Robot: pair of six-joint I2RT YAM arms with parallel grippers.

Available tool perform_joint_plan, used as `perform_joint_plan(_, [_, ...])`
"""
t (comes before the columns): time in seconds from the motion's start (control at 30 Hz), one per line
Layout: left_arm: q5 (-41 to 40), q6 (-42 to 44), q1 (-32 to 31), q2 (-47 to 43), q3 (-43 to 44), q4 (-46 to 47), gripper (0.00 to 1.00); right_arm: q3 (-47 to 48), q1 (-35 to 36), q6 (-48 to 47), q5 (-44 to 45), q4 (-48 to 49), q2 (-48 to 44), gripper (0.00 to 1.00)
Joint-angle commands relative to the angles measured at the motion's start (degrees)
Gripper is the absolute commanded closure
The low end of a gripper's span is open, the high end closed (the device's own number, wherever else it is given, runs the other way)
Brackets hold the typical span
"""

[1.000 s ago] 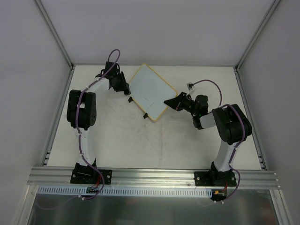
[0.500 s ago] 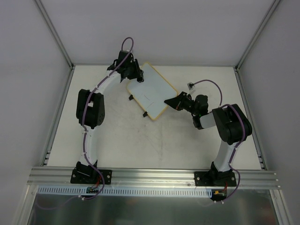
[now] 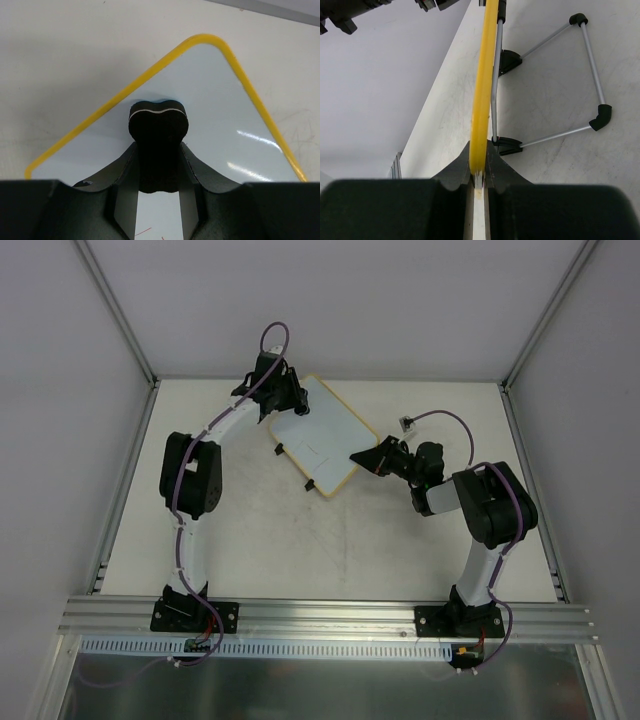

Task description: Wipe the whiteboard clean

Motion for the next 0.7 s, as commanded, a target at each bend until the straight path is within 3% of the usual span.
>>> perform_joint_plan(0.0, [-5.4,1.2,-0.8,-2.3,-5.2,-2.1,1.00,2.0,1.7,0.1,-7.7,17.0,-1.3,1.00])
perform_joint_plan(0.47, [-4.3,1.4,-0.5,-15.4,-30.6,9.2,1.00,2.1,1.5,-0.3,-7.6,16.9,-1.0,1.00])
perform_joint_plan(0.67, [-3.4,6.7,-1.5,-18.6,-38.5,15.5,1.00,2.2,1.6,-0.5,-7.7,16.9,-1.1,1.00])
